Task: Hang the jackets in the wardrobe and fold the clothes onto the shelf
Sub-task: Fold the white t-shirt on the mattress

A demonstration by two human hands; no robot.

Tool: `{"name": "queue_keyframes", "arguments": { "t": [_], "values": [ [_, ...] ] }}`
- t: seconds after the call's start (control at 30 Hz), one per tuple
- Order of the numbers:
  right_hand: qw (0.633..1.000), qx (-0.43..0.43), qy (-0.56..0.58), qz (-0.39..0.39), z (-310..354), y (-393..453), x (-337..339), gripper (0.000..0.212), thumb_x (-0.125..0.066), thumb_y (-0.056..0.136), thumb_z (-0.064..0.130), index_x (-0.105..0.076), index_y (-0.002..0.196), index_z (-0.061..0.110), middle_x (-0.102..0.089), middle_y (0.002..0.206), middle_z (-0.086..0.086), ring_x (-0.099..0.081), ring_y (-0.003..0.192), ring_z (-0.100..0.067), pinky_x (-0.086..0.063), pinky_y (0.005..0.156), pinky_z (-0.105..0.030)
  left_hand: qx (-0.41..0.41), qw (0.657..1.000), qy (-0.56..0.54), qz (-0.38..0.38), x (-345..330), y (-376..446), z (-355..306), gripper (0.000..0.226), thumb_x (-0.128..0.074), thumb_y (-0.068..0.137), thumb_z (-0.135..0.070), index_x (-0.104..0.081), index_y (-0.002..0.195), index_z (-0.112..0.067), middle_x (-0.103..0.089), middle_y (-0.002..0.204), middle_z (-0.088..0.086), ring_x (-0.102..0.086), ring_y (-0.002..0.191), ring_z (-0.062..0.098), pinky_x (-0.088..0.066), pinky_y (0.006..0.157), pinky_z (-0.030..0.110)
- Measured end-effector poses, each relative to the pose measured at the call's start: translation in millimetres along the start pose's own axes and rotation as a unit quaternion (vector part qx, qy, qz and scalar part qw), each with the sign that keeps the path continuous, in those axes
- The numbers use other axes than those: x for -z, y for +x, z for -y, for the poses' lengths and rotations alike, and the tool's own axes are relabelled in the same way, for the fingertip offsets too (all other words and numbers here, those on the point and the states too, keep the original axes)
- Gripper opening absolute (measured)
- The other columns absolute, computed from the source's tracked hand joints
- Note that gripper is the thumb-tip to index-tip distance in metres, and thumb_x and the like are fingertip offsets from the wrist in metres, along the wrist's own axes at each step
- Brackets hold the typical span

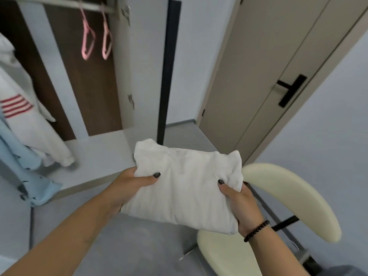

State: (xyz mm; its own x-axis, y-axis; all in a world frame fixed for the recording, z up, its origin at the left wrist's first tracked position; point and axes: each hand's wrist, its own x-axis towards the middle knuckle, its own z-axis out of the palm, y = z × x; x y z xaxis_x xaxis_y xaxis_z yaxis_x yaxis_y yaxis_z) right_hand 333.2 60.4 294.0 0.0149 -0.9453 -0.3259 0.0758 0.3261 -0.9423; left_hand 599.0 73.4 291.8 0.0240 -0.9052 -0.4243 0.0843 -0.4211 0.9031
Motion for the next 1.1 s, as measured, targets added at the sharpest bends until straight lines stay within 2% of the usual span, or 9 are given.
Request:
{"name": "queue_keyframes", "arguments": {
  "t": [0.1, 0.3, 0.4, 0.63, 0.77, 0.87, 0.93, 1.03, 1.1],
  "values": [
    [0.999, 0.023, -0.004, 0.033, 28.7, -10.7, -30.4, 0.026, -0.061, 0.090, 0.012, -0.063, 0.115, 0.017, -0.072, 0.108, -0.004, -0.069, 0.099, -0.025, -0.054, 0.087, -0.047, -0.011, 1.000, -0.011, -0.026, 24.7, -28.1, -20.7, 0.020, -0.072, 0.083, -0.024, -0.069, 0.100, -0.016, -0.076, 0.089, -0.002, -0.073, 0.076, 0.014, -0.054, 0.063, 0.028],
    [0.993, 0.062, -0.001, 0.098, 65.3, -15.5, -81.0, 0.023, -0.060, 0.091, 0.010, -0.063, 0.113, 0.016, -0.074, 0.102, -0.002, -0.072, 0.090, -0.021, -0.056, 0.064, -0.032, -0.051, 0.995, -0.029, -0.083, 68.7, -58.3, -52.0, 0.028, -0.075, 0.081, -0.024, -0.067, 0.108, -0.018, -0.075, 0.097, 0.001, -0.070, 0.094, 0.024, -0.054, 0.085, 0.040],
    [0.990, 0.078, 0.004, 0.118, 82.2, -9.3, -103.2, 0.023, -0.058, 0.092, 0.009, -0.063, 0.114, 0.015, -0.073, 0.104, -0.004, -0.071, 0.092, -0.023, -0.056, 0.068, -0.035, -0.062, 0.991, -0.027, -0.113, 87.2, -59.4, -72.7, 0.035, -0.078, 0.078, -0.026, -0.066, 0.110, -0.019, -0.074, 0.101, 0.003, -0.068, 0.099, 0.028, -0.052, 0.090, 0.045],
    [0.973, 0.160, 0.001, 0.167, 144.9, 24.0, -138.5, 0.026, -0.053, 0.093, 0.008, -0.063, 0.112, 0.023, -0.074, 0.100, 0.005, -0.071, 0.089, -0.016, -0.056, 0.070, -0.035, -0.113, 0.978, 0.021, -0.171, 106.1, -35.0, -150.7, 0.022, -0.069, 0.085, -0.027, -0.067, 0.105, -0.018, -0.075, 0.093, 0.004, -0.068, 0.095, 0.028, -0.052, 0.089, 0.043],
    [0.959, 0.231, -0.013, 0.165, 179.9, 50.3, -159.3, 0.030, -0.051, 0.096, 0.012, -0.061, 0.115, 0.033, -0.071, 0.108, 0.013, -0.067, 0.100, -0.013, -0.054, 0.088, -0.041, -0.144, 0.966, 0.084, -0.198, 110.7, -12.4, -207.1, 0.026, -0.069, 0.084, -0.035, -0.065, 0.106, -0.022, -0.072, 0.100, 0.004, -0.067, 0.097, 0.026, -0.050, 0.094, 0.047],
    [0.943, 0.285, -0.016, 0.173, 204.5, 68.3, -181.1, 0.035, -0.050, 0.096, 0.012, -0.059, 0.112, 0.041, -0.069, 0.104, 0.023, -0.065, 0.100, -0.003, -0.052, 0.088, -0.032, -0.175, 0.951, 0.130, -0.218, 120.3, 2.4, -244.3, 0.030, -0.069, 0.084, -0.040, -0.065, 0.107, -0.022, -0.073, 0.101, 0.001, -0.067, 0.097, 0.024, -0.049, 0.096, 0.046],
    [0.935, 0.304, -0.008, 0.183, 216.3, 79.9, -199.0, 0.035, -0.050, 0.096, 0.013, -0.058, 0.115, 0.040, -0.068, 0.106, 0.024, -0.064, 0.101, -0.002, -0.050, 0.089, -0.030, -0.188, 0.936, 0.164, -0.246, 131.3, 11.9, -264.4, 0.029, -0.064, 0.087, -0.043, -0.062, 0.108, -0.023, -0.069, 0.102, 0.000, -0.064, 0.098, 0.022, -0.049, 0.093, 0.040],
    [0.931, 0.307, 0.011, 0.197, 226.3, 97.8, -232.0, 0.036, -0.051, 0.096, 0.013, -0.057, 0.113, 0.044, -0.067, 0.105, 0.025, -0.063, 0.100, 0.000, -0.050, 0.089, -0.029, -0.208, 0.903, 0.236, -0.292, 154.1, 24.8, -293.3, 0.020, -0.055, 0.094, -0.036, -0.061, 0.104, -0.021, -0.061, 0.093, -0.006, -0.057, 0.086, 0.010, -0.040, 0.068, 0.021],
    [0.928, 0.308, 0.022, 0.206, 230.6, 110.5, -256.8, 0.036, -0.052, 0.095, 0.013, -0.057, 0.114, 0.044, -0.067, 0.103, 0.027, -0.064, 0.096, 0.002, -0.051, 0.087, -0.028, -0.218, 0.883, 0.274, -0.311, 175.4, 34.3, -312.7, 0.024, -0.053, 0.095, -0.032, -0.064, 0.106, -0.013, -0.061, 0.092, -0.004, -0.053, 0.079, 0.006, -0.037, 0.065, 0.018]
  ]
}}
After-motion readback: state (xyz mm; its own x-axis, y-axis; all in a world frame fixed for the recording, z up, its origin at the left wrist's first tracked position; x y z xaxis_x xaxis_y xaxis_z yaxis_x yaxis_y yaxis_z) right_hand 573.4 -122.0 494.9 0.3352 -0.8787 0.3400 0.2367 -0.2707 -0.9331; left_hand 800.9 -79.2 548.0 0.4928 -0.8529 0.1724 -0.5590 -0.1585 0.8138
